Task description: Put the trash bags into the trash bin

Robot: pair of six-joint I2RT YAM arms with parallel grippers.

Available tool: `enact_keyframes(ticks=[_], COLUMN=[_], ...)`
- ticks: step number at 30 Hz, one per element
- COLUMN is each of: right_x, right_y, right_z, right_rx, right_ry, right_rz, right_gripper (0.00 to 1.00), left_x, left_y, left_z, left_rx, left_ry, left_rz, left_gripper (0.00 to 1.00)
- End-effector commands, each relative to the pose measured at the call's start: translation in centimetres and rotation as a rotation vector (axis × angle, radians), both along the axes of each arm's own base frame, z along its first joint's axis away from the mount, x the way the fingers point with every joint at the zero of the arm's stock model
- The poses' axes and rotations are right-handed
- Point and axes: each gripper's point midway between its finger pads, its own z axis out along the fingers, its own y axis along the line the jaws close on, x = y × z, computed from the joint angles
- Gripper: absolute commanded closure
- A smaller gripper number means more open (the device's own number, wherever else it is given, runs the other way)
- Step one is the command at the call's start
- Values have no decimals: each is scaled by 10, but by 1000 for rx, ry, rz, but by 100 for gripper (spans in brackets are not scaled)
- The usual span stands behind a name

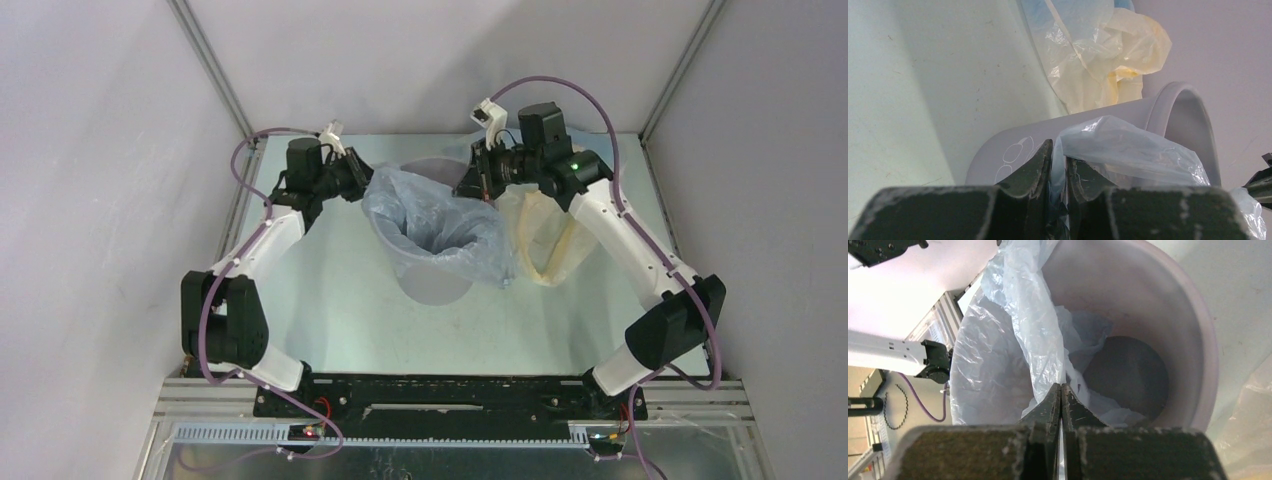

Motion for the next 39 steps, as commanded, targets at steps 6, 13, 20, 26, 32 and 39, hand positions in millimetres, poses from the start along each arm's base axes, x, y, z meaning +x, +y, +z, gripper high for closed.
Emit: enact_keyframes(ticks=[6,13,20,26,32,39], right_x=[46,81,107,116,105,98], right_y=[-29,-50,-63,-65,-64,-78], right_z=[37,20,-4,-29,-49,-44], right_rx=[49,-60,-151,-191,-151,-132], right_ry=[-93,-144,-157,-123,-55,-16], right_rz=[-182,-305,-396,-403,-379,-411], right_gripper=[100,100,100,100,100,92], left_x=[9,10,11,10,5,-3], left_y=[-7,-14,-17,-19,-17,-15], left_z=[23,16,4,-3,-15,-34], left_rx=[-18,-14,-6,4,18,30], left_ry=[-63,-49,-23,-10,15,56], left_rz=[-27,-44,-48,-53,-50,-45], left_gripper=[79,79,80,82,82,82])
